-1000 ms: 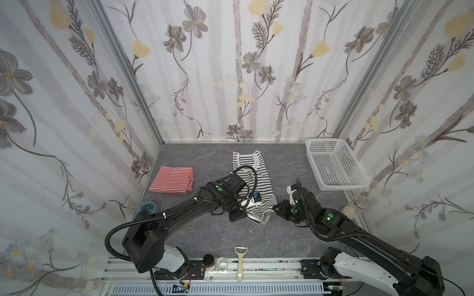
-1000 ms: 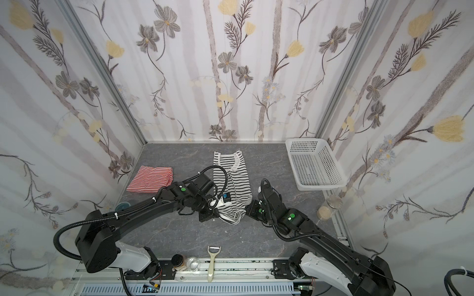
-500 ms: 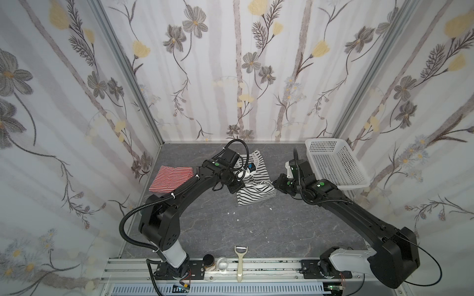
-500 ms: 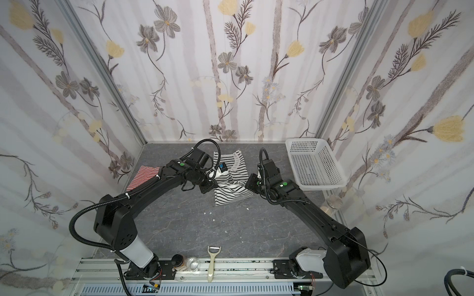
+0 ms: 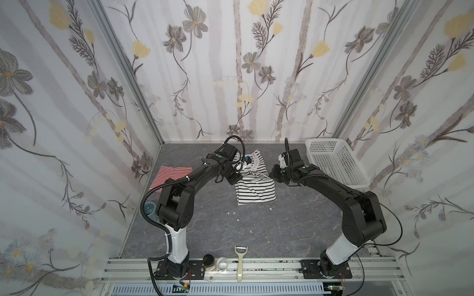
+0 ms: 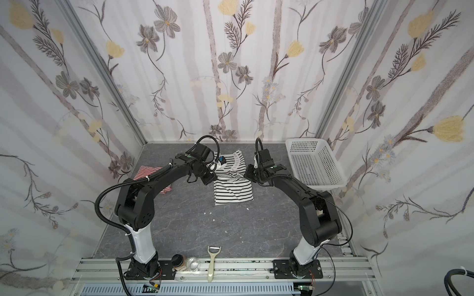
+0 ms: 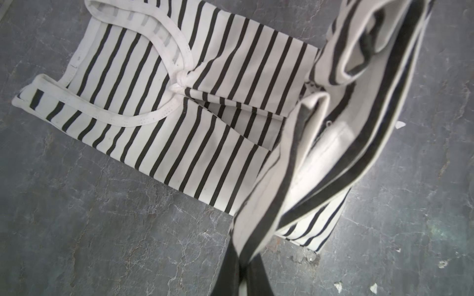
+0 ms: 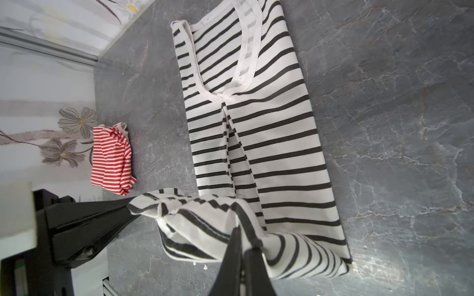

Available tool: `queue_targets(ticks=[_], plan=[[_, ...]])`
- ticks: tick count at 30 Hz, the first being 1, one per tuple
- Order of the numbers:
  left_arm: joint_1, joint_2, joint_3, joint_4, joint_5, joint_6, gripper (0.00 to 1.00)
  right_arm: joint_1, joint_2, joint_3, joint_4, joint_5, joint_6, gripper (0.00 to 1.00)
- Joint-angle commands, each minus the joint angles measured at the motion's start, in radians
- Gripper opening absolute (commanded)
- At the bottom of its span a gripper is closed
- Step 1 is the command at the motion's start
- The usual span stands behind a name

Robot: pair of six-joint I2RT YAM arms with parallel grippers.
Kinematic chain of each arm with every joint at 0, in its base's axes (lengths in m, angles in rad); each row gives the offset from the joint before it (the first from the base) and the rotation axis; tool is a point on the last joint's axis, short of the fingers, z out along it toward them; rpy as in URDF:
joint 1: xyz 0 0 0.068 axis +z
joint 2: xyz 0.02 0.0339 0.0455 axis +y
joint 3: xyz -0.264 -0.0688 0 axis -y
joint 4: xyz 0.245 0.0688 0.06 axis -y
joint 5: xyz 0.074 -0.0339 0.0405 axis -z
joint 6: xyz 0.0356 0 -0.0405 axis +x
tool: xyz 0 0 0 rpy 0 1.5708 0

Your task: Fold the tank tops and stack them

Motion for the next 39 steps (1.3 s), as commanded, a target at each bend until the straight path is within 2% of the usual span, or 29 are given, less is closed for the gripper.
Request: queue_targets(ticks=[1,11,18,19,22,23,27,30,33,39], plan=[[0.003,0.032,0.033,0.037,-0.025,-0.013,0.0,-0.01,0.059,0.037,0.056,-0.029,-0.031,0.0],[0.013,0.13,0.099,0.063,-0.127,-0.04,0.0,-0.056,0.253,0.165,0.081,-0.083,-0.045,0.0],[0.018,0.168,0.116,0.076,-0.178,-0.054,0.0,-0.079,0.329,0.224,0.101,-0.13,-0.044,0.02],[0.019,0.175,0.121,0.076,-0.188,-0.057,0.04,-0.078,0.34,0.234,0.102,-0.139,-0.046,0.05],[0.023,0.189,0.137,0.09,-0.212,-0.08,0.26,-0.081,0.365,0.26,0.116,-0.169,-0.052,0.27],[0.026,0.189,0.142,0.097,-0.208,-0.094,0.31,-0.083,0.365,0.26,0.129,-0.178,-0.054,0.34],[0.037,0.146,0.114,0.148,-0.185,-0.145,0.38,-0.083,0.298,0.199,0.196,-0.16,-0.063,0.47],[0.036,0.081,0.058,0.2,-0.18,-0.174,0.4,-0.077,0.233,0.133,0.223,-0.145,-0.057,0.47],[0.028,0.028,0.008,0.205,-0.109,-0.18,0.4,-0.063,0.193,0.091,0.21,-0.101,-0.06,0.42],[-0.001,0.058,-0.04,0.204,-0.051,-0.151,0.25,-0.048,0.24,0.096,0.193,-0.099,-0.059,0.18]])
